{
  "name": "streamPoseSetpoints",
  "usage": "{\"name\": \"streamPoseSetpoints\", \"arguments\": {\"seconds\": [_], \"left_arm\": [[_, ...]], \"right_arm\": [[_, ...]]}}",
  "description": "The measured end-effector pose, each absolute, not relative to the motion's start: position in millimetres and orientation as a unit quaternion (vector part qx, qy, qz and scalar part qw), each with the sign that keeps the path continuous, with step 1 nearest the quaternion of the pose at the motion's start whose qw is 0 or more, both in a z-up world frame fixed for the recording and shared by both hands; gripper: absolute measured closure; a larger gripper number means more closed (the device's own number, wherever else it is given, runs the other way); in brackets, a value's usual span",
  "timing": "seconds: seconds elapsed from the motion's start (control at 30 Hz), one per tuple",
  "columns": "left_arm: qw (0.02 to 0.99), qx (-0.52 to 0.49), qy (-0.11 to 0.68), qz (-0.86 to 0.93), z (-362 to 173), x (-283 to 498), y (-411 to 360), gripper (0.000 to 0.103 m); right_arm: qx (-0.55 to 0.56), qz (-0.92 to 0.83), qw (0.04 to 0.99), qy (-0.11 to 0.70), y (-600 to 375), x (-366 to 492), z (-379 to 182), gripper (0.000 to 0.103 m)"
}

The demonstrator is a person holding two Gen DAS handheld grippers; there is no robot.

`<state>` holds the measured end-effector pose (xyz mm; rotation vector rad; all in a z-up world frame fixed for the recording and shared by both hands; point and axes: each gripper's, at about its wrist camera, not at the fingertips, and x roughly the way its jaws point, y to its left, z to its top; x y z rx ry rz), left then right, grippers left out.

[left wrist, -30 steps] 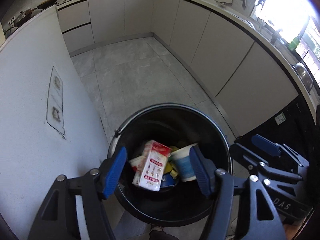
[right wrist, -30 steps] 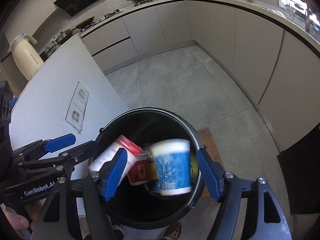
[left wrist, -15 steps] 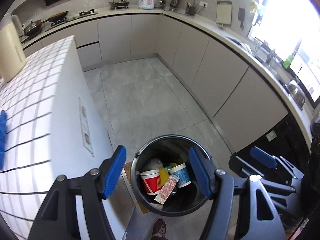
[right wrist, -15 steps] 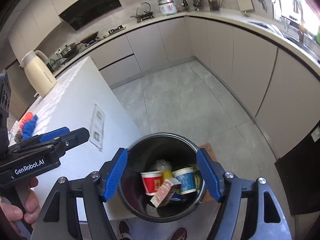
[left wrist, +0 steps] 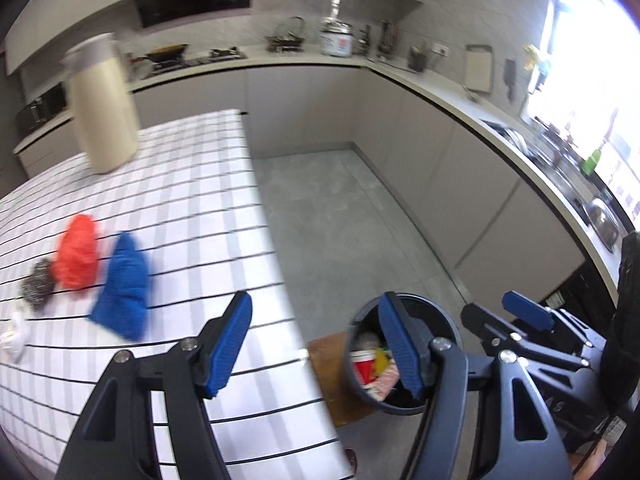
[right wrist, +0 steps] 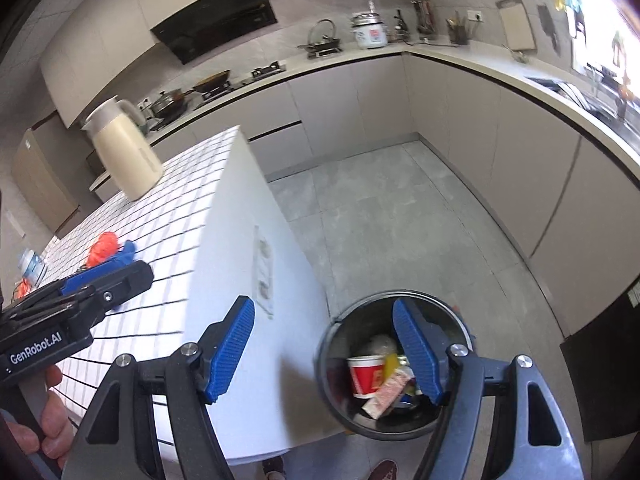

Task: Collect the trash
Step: 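Move both open tools back toward the remaining items on the table, then grasp the white tissue with the left tool while the right tool grasps the blue cloth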

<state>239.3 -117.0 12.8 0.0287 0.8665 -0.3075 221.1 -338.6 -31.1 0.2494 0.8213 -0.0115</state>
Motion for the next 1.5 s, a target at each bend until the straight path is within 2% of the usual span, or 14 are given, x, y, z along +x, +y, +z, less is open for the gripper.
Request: {"name": "streamPoseSetpoints", "arguments": {"seconds": [0.27,0.7,1.0,1.5], "left_arm": [[0.909,-0.008,0.41,-0.073,13.7,245.7,-16.4,0.034],[0.912,-0.029,0.408,0.011,-0.3,257.8,118.7,0.034],[0.907,-0.037,0.418,0.035,-11.9,260.4,175.3,0.034],[0.9,-0.041,0.432,0.046,-31.6,267.3,224.2,0.034]], "right_arm": [[0.102,0.048,0.914,0.389,-245.4,243.5,-11.3,0.027],[0.071,0.104,0.911,0.392,-121.3,276.2,-12.5,0.027],[0.06,0.119,0.904,0.405,-70.6,293.5,-23.7,0.027],[0.049,0.105,0.898,0.425,-28.4,319.5,-41.6,0.026]]}}
